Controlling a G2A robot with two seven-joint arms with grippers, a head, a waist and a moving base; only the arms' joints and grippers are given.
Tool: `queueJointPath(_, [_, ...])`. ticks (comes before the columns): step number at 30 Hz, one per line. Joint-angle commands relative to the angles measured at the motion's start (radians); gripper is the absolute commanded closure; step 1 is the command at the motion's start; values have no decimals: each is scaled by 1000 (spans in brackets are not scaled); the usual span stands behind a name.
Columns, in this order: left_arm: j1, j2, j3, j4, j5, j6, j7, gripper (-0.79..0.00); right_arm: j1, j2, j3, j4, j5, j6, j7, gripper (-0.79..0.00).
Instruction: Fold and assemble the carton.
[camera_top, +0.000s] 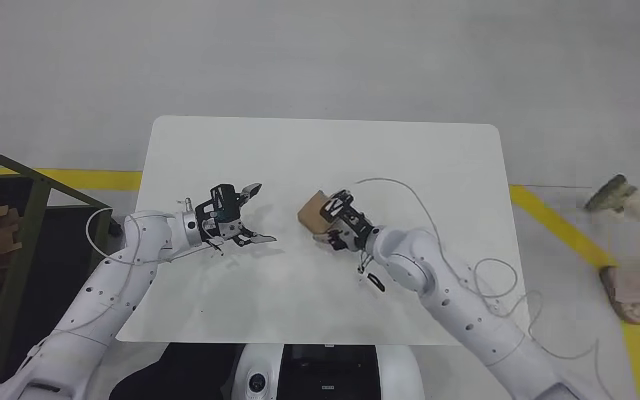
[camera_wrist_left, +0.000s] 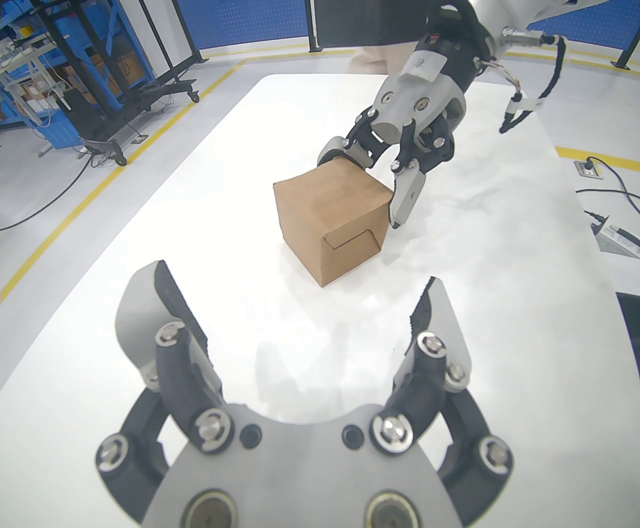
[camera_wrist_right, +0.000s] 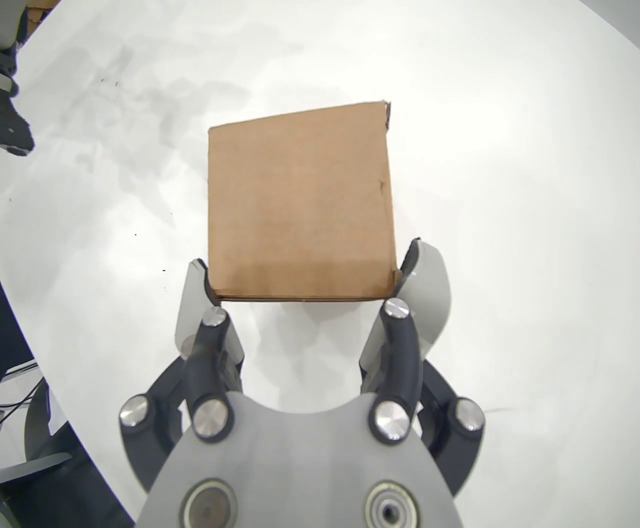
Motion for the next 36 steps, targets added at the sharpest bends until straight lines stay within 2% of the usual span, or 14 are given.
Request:
queueJointPath(1, [0,0,0,0,0,0,0,-785,-8,2,10,-15,2,-9,-7,-332])
queueJointPath(5, [0,0,0,0,0,0,0,-785,-40,10,56,-68,62,-39,-29,-323])
queueJointPath(7, [0,0,0,0,0,0,0,-785,-60,16,88,-106,95,-57,-41,-271])
queueJointPath(14, [0,0,0,0,0,0,0,-785,-178,53,252,-295,166,-141,-89,-262])
queueJointPath(19, [0,0,0,0,0,0,0,-785,-245,69,360,-426,223,-146,-120,-243])
queueJointPath(21, [0,0,0,0,0,0,0,-785,-275,75,411,-487,246,-161,-144,-194])
queueJointPath(23, [0,0,0,0,0,0,0,-785,-296,80,446,-530,252,-173,-162,-182])
queueJointPath(28, [0,0,0,0,0,0,0,-785,-352,91,557,-664,269,-228,-227,-249])
queueJointPath(36, [0,0,0,0,0,0,0,-785,-425,99,650,-779,291,-308,-317,-259])
